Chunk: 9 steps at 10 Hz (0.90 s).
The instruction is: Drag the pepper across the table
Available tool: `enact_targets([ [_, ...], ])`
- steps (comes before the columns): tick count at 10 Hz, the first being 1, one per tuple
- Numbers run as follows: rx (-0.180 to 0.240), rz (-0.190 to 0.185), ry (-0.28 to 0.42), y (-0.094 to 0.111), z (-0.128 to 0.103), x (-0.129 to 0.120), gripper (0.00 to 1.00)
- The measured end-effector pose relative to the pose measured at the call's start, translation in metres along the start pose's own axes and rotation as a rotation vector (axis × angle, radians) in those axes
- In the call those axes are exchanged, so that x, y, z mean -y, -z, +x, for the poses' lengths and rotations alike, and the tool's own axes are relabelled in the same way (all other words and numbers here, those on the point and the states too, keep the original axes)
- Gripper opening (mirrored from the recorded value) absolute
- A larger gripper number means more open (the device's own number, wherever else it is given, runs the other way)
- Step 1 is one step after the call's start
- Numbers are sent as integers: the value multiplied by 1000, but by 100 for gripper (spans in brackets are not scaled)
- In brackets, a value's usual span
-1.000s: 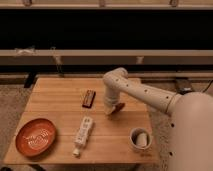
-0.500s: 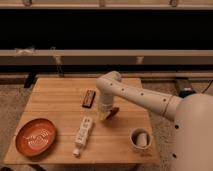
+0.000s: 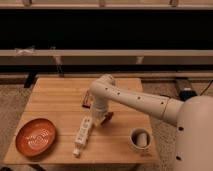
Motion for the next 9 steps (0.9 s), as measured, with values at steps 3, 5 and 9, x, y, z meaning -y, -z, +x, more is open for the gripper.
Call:
enact_targets([
  [3,-19,11,94,8,27,16,36],
  [5,-27,10,115,15,33,20,56],
  [9,-26,10,118,15,34,20,72],
])
